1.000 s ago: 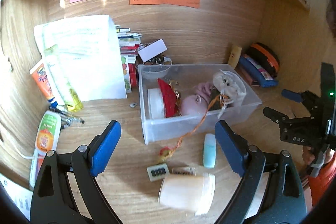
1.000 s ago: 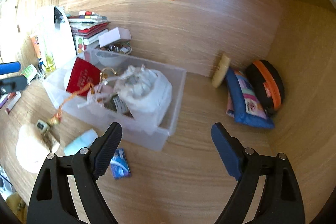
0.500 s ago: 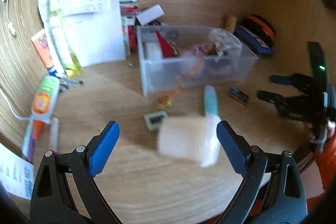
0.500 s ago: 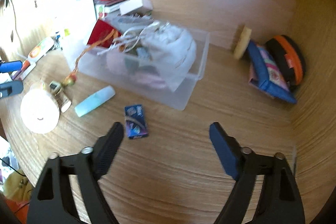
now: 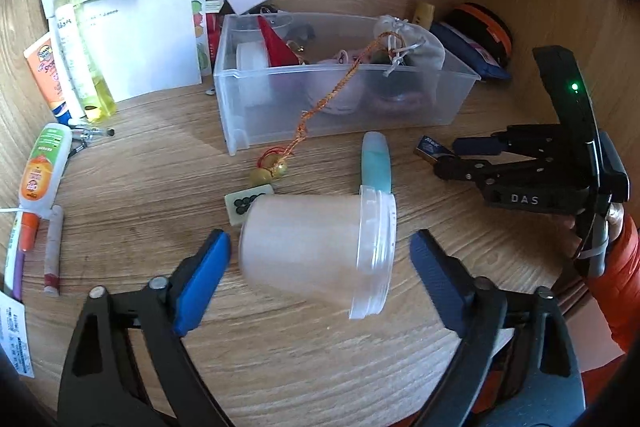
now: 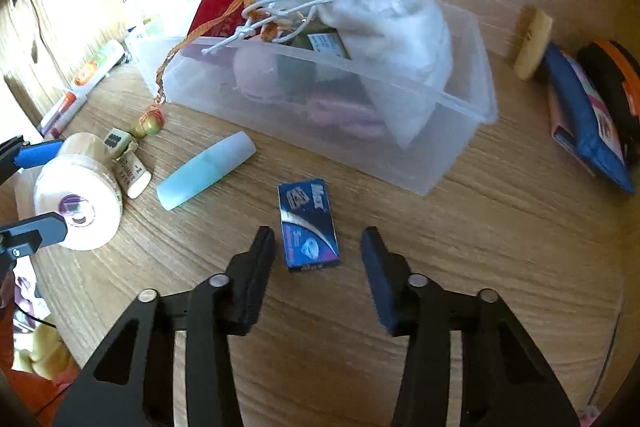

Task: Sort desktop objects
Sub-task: 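Grasp the white plastic cup with the left tool while the right tool grasps the blue Max box, then carry the white cup and blue Max box over the clear bin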

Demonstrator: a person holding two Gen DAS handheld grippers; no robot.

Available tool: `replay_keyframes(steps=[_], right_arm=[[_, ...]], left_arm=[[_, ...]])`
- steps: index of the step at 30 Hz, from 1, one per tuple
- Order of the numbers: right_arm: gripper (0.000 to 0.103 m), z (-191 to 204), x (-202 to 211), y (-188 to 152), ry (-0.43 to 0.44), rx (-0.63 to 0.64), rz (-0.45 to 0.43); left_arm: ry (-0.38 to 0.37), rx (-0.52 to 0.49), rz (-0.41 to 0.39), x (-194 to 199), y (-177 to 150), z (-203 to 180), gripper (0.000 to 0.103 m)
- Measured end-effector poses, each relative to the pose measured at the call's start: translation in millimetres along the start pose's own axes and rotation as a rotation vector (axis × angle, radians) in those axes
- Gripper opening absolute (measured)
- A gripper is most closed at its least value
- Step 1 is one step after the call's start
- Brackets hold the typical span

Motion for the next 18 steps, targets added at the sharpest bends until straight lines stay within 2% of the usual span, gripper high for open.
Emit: replay_keyframes(steps=[1, 3, 5, 12, 18], right_arm=[[0.038, 1.2, -1.6, 1.8, 0.000, 0.002, -0.001], [0.034, 3.3, -3.9, 4.3, -0.002, 0.006, -0.007], [0.025, 5.5, -5.6, 6.5, -0.007, 0.016, -0.014], [0.025, 9.5, -4.2, 5.3, 0.031, 0.000, -0.033], [0.025, 13.6, 5.1, 9.7, 0.071, -0.031, -0.061]], left_arm=[[0.003, 0.002, 0.005, -2.1, 0.6, -0.4, 0.076], [0.028, 0.009, 0.008, -6.1, 1.3, 1.4, 0.069], [0.024, 0.025, 0.007, -7.5, 1.4, 2.7, 0.068], [0.076, 0.024, -0.017, -4.5, 2.3, 7.1, 0.066], [0.122, 0.069, -0.032, -3.4, 7.0, 17.9, 0.065]])
Point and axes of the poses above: each gripper's, at about its wrist camera, not at the fingertips, and x roughly against the way its jaws point, z to its left, y to its top, the point moved 9 cm from there along -x, roughly the way its jaws point, and after that the axes turned 11 degrees about y, right-handed, at the moved point
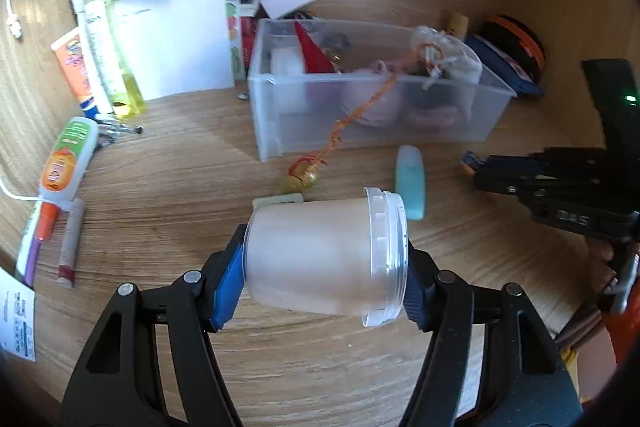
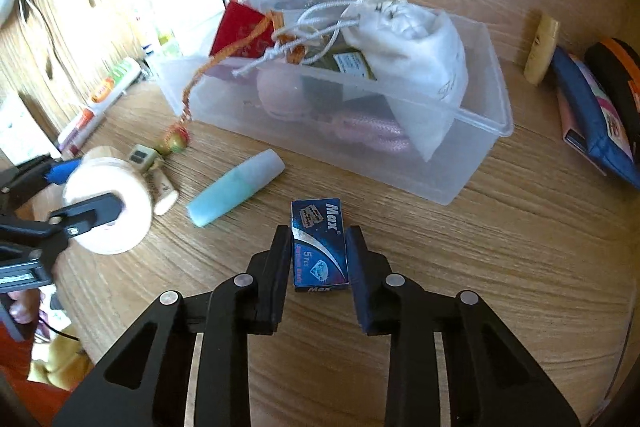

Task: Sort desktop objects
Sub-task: 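Carry the white cup and blue Max box over the clear bin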

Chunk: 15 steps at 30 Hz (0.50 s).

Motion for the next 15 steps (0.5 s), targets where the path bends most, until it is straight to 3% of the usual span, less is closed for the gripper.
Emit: replay_keyframes(steps=[15], right_arm=[[0.025, 3.1, 61.6, 29.5, -0.013, -0.005, -0.173]], left_arm=[[-0.050, 0.080, -0.136, 37.4, 56.3, 16.4, 0.065]])
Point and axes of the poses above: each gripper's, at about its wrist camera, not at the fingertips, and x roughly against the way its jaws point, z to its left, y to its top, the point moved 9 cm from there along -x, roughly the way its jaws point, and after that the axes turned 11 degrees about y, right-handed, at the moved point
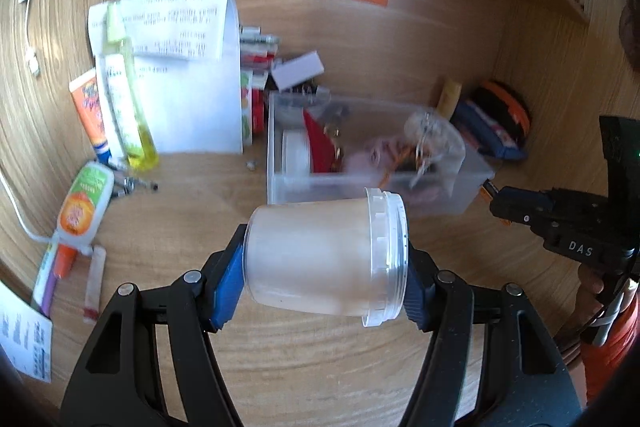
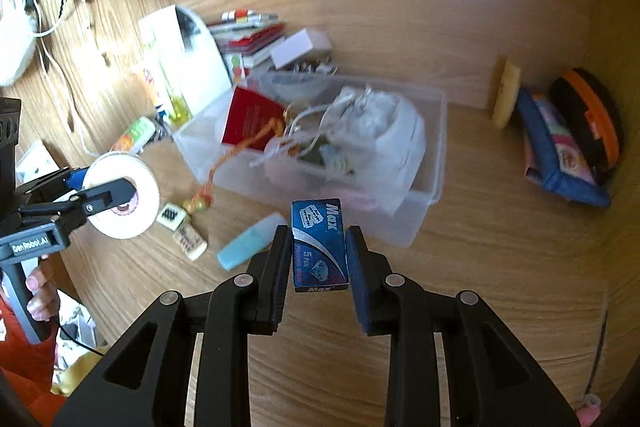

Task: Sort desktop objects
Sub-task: 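Carry the white cup and blue Max box over the clear bin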

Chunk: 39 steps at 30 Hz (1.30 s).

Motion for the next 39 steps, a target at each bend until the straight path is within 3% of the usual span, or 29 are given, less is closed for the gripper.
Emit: replay_keyframes(steps=[8, 14, 27, 39], right_arm=[[0.025, -23.3, 1.8, 25.3, -0.048, -0.023, -0.042], [0.025, -46.9, -5.3, 41.0, -0.073, -0.067, -0.051], [0.025, -65.2, -34.0, 50.5, -0.100, -0.045, -0.017], [0.025, -64.7, -49.6, 49.8, -0.108, -0.007, 0.035]], left_arm=[[-0.022, -0.007, -0.056, -5.8, 48.4, -6.8, 0.066], [-0.038, 0.002, -0.016, -37.6, 69.3, -19.5, 0.066], [-0.051, -0.041, 0.079, -98.8, 66.6, -46.0, 0.066], [-0.027, -0.083, 0.094, -113.0, 60.8, -51.9, 0.066]])
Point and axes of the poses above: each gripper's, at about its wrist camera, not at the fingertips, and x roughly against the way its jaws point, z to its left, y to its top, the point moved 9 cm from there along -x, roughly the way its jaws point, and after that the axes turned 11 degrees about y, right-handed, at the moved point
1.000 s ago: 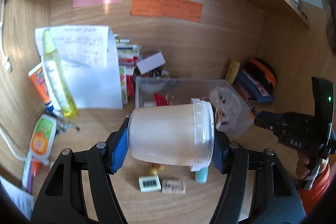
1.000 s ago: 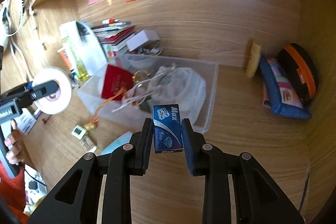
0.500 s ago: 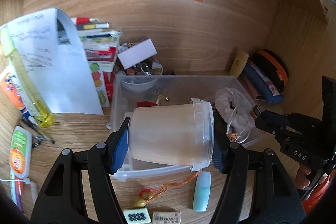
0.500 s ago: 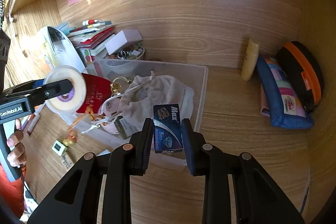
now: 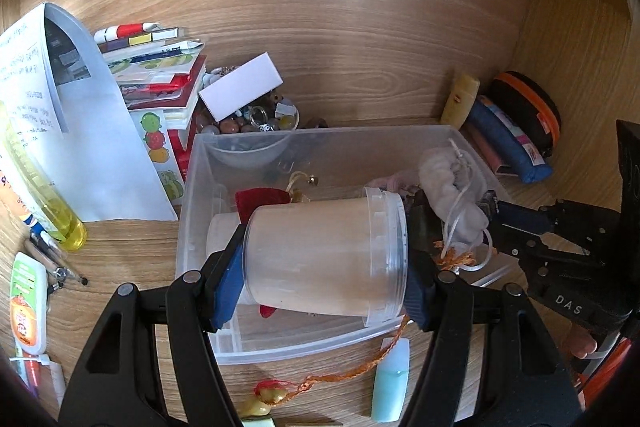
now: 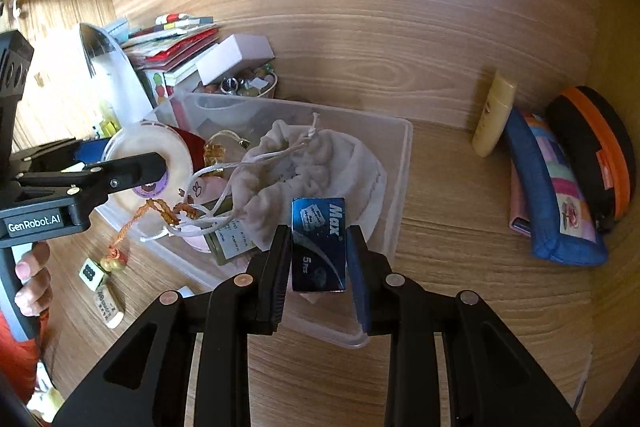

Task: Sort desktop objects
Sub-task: 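Carry the white cup and blue Max box over the clear bin, then open both tools to drop the cup and Max box into the bin, then grasp the white-and-green square block with the left tool while the right tool grasps the teal tube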

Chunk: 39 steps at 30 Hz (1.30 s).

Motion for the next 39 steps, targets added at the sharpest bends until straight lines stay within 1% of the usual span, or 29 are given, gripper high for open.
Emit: replay_keyframes(steps=[4, 6, 7, 8, 10, 12, 15, 16, 17, 22, 27, 33, 36, 39], right_arm=[[0.026, 5.0, 0.0, -1.6, -0.036, 0.025, 0.012], [0.030, 7.3, 2.4, -1.8, -0.060, 0.039, 0.015], [0.037, 7.8, 4.6, -1.7, -0.077, 0.043, 0.014], [0.039, 8.1, 7.2, -0.9, -0.098, 0.049, 0.009], [0.042, 9.3, 8.1, -1.0, -0.106, 0.054, 0.012], [0.046, 10.5, 9.2, -1.1, -0.116, 0.058, 0.013], [0.060, 15.1, 12.9, -0.2, -0.122, 0.065, 0.004], [0.072, 17.0, 15.5, 0.0, -0.130, 0.069, -0.003], [0.080, 19.1, 18.6, 0.6, -0.142, 0.077, -0.014], [0.081, 32.4, 29.5, 1.4, -0.170, 0.118, -0.036], [0.082, 43.7, 34.0, -3.0, -0.161, 0.132, -0.035], [0.082, 53.6, 33.8, -12.1, -0.154, 0.147, -0.021], [0.082, 58.3, 29.8, -18.5, -0.134, 0.146, -0.005], [0.082, 64.0, 21.1, -27.2, -0.104, 0.144, 0.029]], left_arm=[[0.045, 0.009, -0.014, 1.1, 1.0, 6.5, 0.067], [0.042, 0.004, -0.028, 6.8, 2.5, 6.6, 0.069], [0.042, -0.001, -0.037, 10.3, 3.3, 5.8, 0.071], [0.049, -0.011, -0.052, 15.5, 4.2, 5.2, 0.072], [0.060, -0.025, -0.079, 24.2, 5.6, 3.9, 0.078], [0.064, -0.040, -0.103, 34.0, 5.7, 2.8, 0.083], [0.062, -0.048, -0.125, 46.4, 4.4, 3.0, 0.092], [0.063, -0.050, -0.130, 49.8, 3.9, 3.5, 0.093], [0.066, -0.051, -0.132, 52.6, 3.0, 4.2, 0.093], [0.073, -0.042, -0.114, 60.9, -9.0, 15.2, 0.095], [0.092, -0.030, -0.089, 66.6, -27.5, 33.0, 0.095], [0.145, -0.038, -0.056, 67.4, -52.5, 55.0, 0.095], [0.169, -0.033, -0.028, 64.6, -67.2, 66.7, 0.095], [0.174, -0.021, 0.001, 60.0, -78.7, 75.2, 0.095]])
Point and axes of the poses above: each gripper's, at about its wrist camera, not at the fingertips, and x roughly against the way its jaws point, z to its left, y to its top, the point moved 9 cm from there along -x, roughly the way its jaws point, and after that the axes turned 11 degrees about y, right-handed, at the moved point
